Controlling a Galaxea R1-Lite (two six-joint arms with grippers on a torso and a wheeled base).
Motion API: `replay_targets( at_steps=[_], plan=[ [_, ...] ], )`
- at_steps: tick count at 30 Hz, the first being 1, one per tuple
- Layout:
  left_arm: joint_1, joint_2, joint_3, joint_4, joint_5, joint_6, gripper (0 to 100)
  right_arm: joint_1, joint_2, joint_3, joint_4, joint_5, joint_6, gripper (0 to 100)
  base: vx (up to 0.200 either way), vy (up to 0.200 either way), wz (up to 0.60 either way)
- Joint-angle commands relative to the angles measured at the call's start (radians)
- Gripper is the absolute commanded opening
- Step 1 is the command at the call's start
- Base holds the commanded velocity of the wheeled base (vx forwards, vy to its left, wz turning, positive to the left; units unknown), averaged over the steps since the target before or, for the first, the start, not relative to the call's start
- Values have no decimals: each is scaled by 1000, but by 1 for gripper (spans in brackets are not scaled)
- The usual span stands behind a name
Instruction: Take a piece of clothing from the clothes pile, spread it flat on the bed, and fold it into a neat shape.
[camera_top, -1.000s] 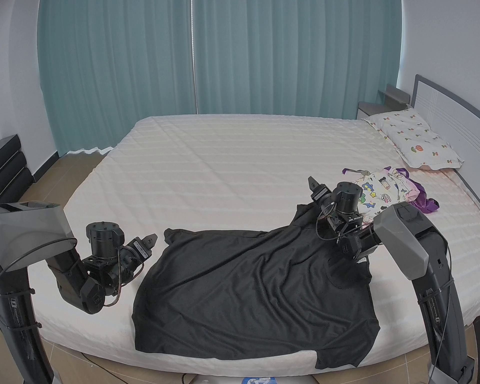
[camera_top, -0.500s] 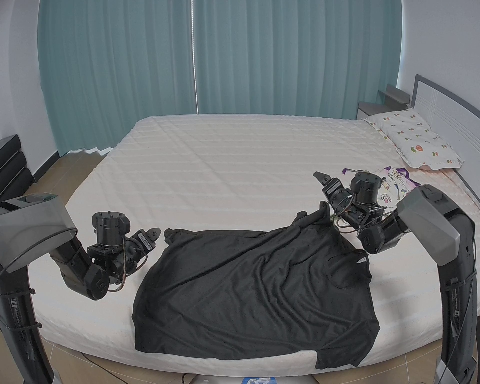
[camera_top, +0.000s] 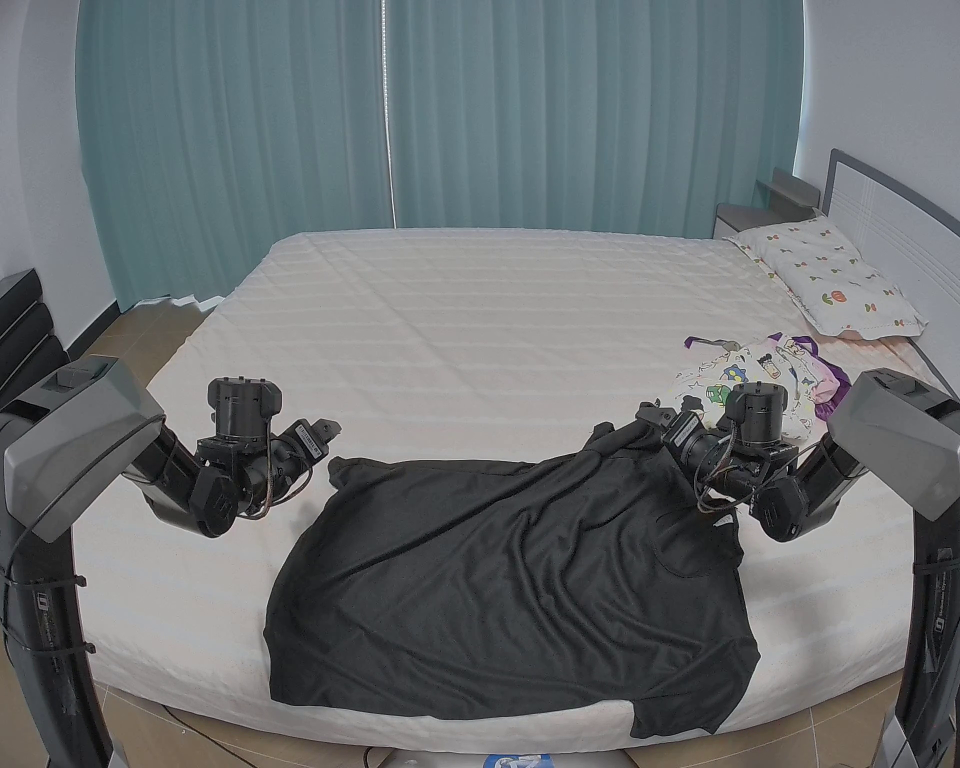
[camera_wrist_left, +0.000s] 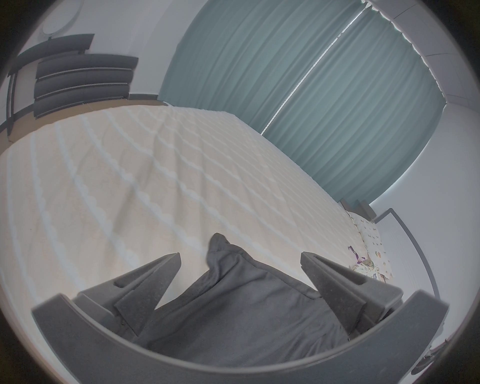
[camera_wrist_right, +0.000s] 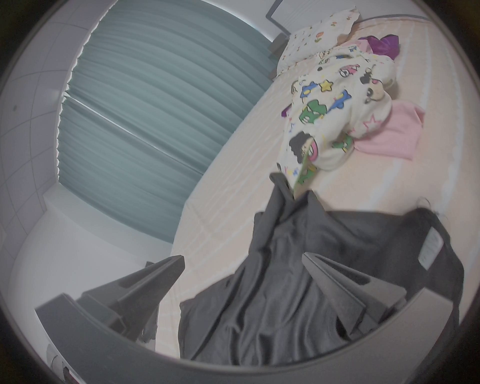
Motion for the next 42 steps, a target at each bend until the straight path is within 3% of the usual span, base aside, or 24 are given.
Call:
replay_targets(
  at_steps=[1,8,28,29,34,42],
  plan=[
    [4,124,-143,70,-30,1,100,9,-88,115,-2,0,-6,100,0,0,0],
    [-1,210,-215,72,-23,6,100,9,-97,187,-55,-17,-11,100,0,0,0],
    [-35,302,-321,107,-22,7,100,18,-62,171,-69,-14,-9,100,0,0,0],
    [-38,314,-338,113,-19,7,0,24,-53,166,-69,-14,-9,100,0,0,0],
    [-36,322,-348,113,-17,9,0,32,-48,166,-71,-14,-8,100,0,0,0],
    [4,328,-420,113,62,9,0,33,-34,168,-98,-15,-8,100,0,0,0]
  ],
)
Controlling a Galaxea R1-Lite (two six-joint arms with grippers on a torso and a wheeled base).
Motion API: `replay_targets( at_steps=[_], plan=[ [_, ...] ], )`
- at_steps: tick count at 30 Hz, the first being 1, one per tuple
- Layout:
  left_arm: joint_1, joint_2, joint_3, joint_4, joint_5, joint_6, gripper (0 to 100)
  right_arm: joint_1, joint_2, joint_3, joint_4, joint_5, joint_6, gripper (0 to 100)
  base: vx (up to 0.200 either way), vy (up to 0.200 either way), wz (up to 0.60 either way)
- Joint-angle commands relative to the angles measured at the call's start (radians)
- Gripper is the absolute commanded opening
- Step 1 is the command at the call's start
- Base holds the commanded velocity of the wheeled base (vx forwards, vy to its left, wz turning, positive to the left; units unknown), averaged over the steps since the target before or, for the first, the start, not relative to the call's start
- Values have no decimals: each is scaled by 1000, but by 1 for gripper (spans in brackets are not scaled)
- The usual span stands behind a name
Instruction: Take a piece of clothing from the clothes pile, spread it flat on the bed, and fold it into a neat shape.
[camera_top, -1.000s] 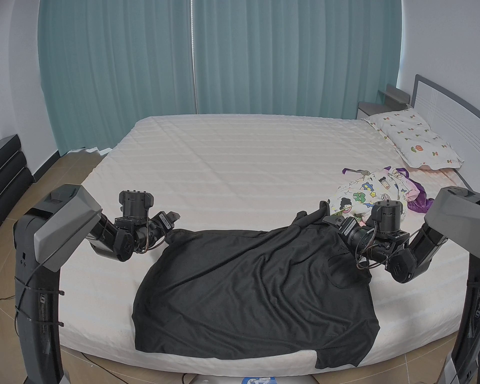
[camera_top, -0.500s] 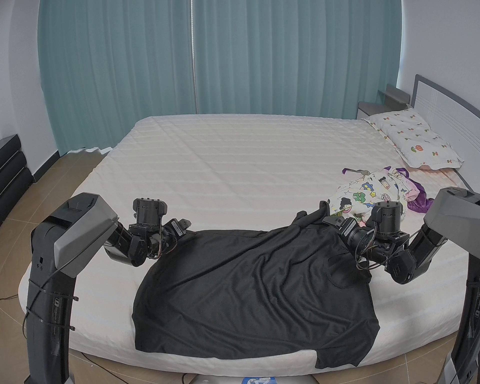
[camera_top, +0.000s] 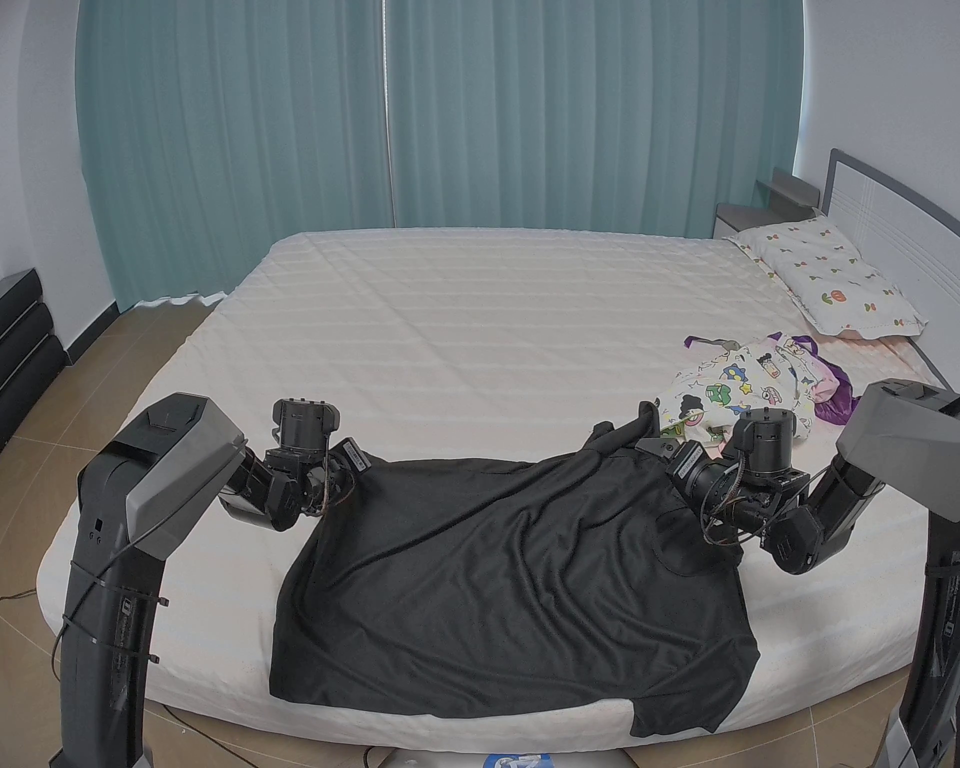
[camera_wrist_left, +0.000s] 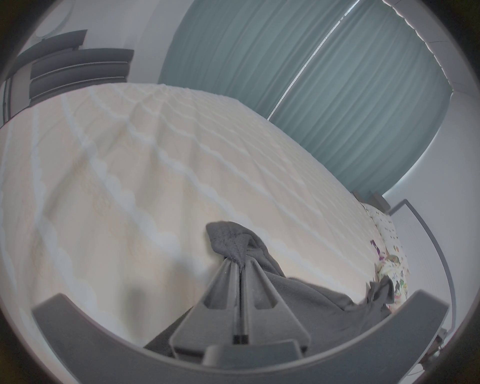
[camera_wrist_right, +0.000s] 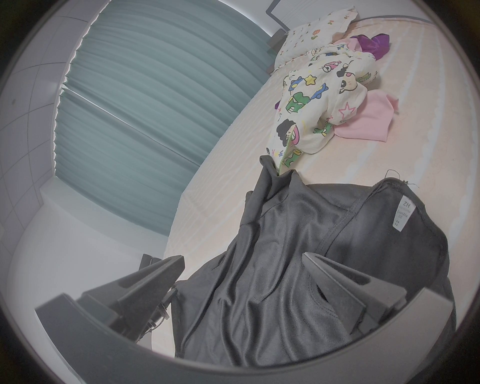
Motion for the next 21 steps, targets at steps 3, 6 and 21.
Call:
replay_targets(
  at_steps=[3,6,21],
  plan=[
    [33,2,-35,-4,23,-1,0,0,12,1,-3,0,0,100,0,0,0],
    [44,5,-43,-2,27,1,0,1,20,-1,-3,-1,0,100,0,0,0],
    [83,10,-63,-10,62,6,0,-14,57,-37,-18,-18,-19,100,0,0,0]
  ],
)
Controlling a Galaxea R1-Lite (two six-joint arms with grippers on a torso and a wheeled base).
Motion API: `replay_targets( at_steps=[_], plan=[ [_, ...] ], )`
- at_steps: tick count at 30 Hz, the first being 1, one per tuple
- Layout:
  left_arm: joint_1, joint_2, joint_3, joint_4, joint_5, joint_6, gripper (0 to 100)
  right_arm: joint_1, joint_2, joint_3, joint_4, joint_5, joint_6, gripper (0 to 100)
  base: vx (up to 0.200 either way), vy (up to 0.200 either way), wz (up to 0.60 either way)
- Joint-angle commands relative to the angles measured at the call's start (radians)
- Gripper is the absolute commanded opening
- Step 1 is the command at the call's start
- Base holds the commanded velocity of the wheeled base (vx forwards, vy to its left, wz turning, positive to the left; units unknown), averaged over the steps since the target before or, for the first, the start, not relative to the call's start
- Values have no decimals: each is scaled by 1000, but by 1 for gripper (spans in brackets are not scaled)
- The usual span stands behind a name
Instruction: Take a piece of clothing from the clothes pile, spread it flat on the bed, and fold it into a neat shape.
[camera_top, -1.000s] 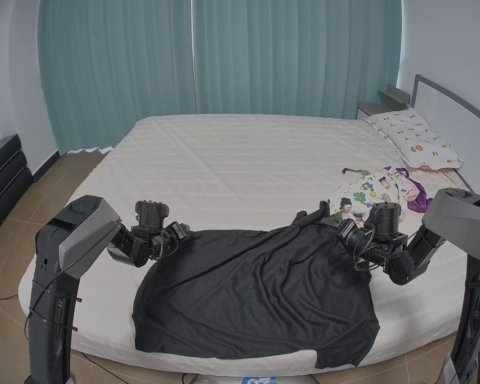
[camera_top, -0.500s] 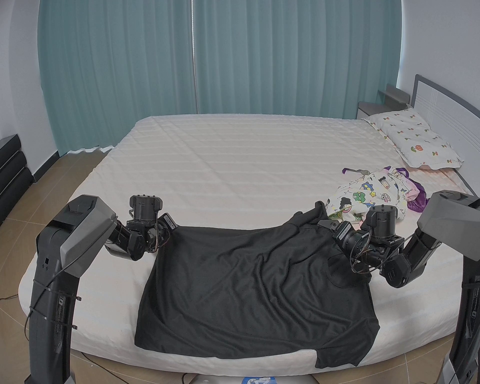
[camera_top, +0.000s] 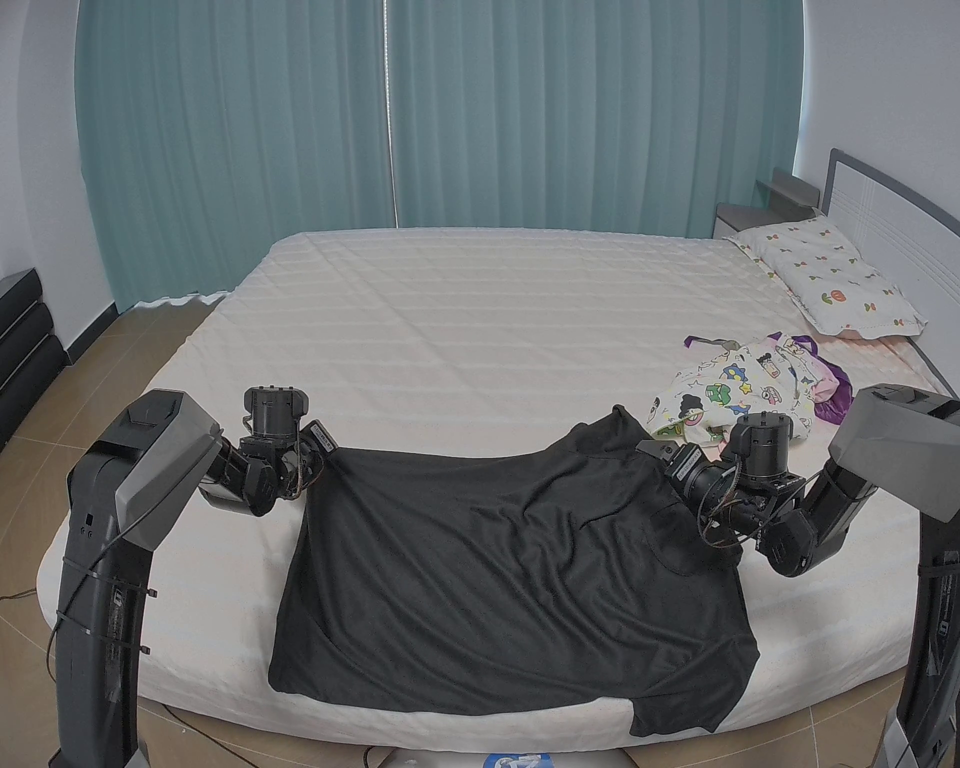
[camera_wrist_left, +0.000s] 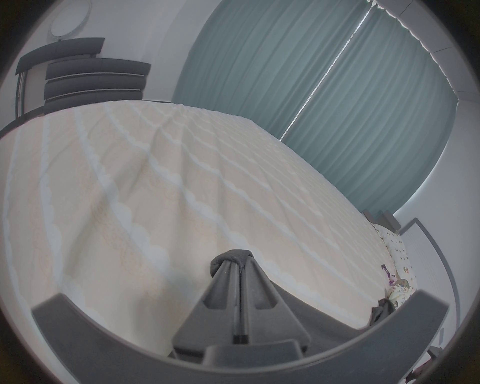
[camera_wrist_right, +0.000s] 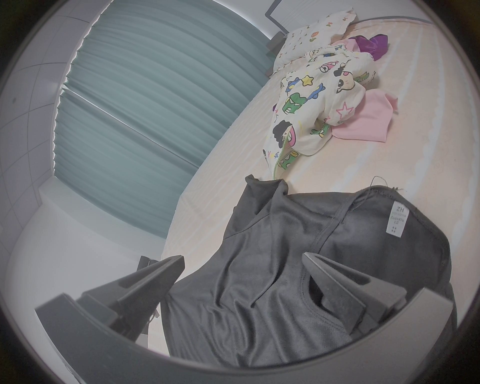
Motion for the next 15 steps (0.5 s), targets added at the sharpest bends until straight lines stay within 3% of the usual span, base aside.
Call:
replay_targets(
  at_steps=[1,10,11,15],
  plan=[
    [15,-1,-21,0,14,-1,0,-11,24,-24,4,0,-13,100,0,0,0],
    [21,-4,-14,4,18,-1,0,-36,77,-94,28,-2,-76,100,0,0,0],
    [21,-4,-14,4,18,-1,100,-37,82,-105,33,-2,-77,100,0,0,0],
    [21,-9,-12,6,19,-1,100,-49,105,-168,81,-2,-94,100,0,0,0]
  ],
)
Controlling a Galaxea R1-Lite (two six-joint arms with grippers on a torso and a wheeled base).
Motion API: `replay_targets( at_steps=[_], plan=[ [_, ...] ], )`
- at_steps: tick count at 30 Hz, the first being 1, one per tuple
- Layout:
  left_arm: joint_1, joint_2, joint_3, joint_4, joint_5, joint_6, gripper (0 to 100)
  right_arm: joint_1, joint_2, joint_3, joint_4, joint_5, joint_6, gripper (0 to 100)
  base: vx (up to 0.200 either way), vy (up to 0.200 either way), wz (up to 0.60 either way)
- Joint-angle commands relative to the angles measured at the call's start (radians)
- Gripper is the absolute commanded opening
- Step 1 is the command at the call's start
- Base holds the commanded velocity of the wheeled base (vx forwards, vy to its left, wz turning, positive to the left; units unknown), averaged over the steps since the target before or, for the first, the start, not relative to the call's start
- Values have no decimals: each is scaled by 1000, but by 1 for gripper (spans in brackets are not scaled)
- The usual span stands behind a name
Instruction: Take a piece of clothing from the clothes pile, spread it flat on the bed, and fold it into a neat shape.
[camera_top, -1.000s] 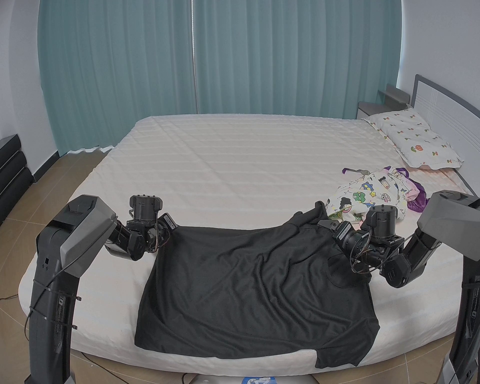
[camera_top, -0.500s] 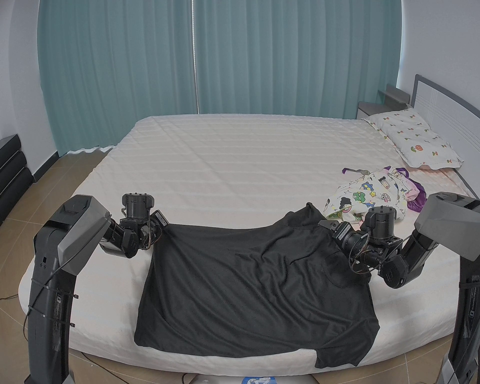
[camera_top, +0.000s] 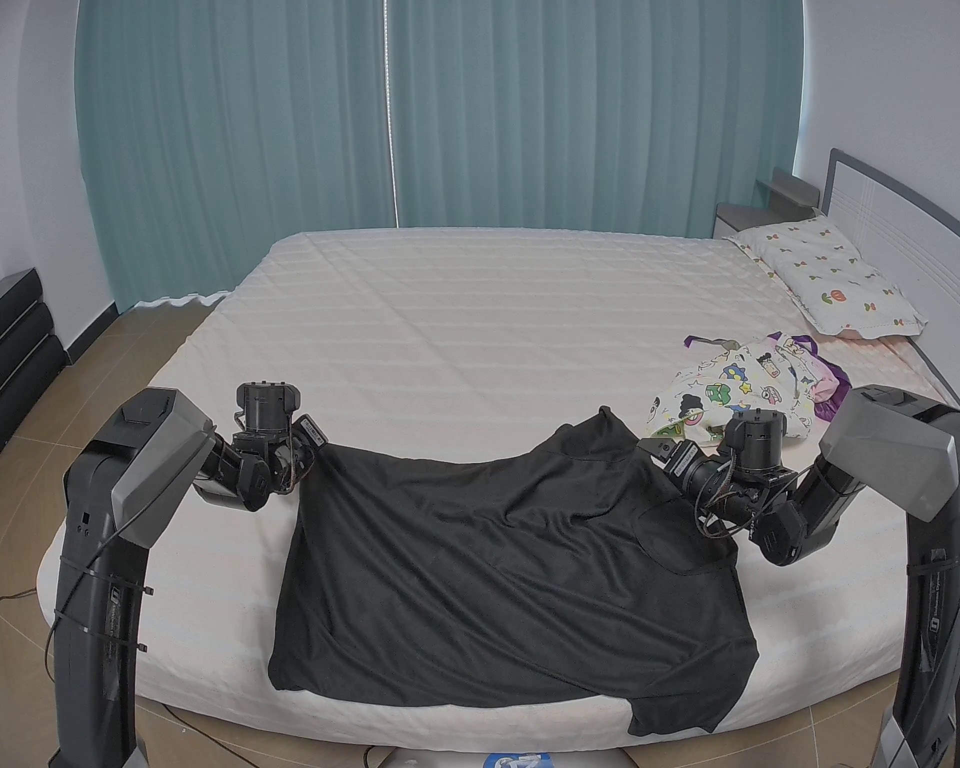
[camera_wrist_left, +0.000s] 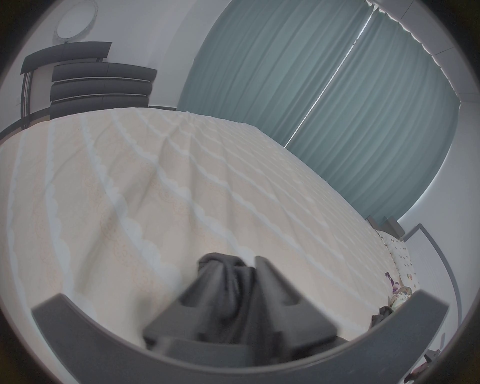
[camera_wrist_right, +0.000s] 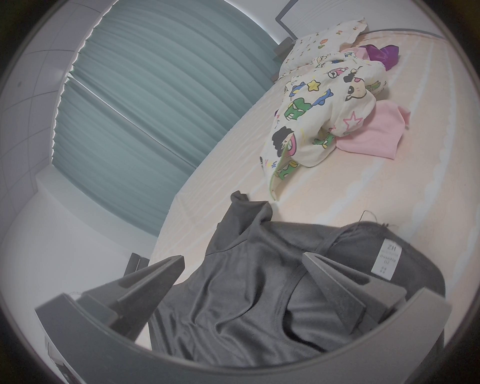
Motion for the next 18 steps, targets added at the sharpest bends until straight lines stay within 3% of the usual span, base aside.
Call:
replay_targets(
  at_steps=[1,12,18],
  plan=[
    [-2,-10,6,1,1,-1,100,-14,42,-77,46,1,-29,100,0,0,0],
    [-8,-86,138,-5,-2,-2,100,-18,133,-283,192,1,-215,100,0,0,0],
    [-20,-86,149,-3,-2,-2,100,-8,183,-401,275,-1,-248,100,0,0,0]
  ],
)
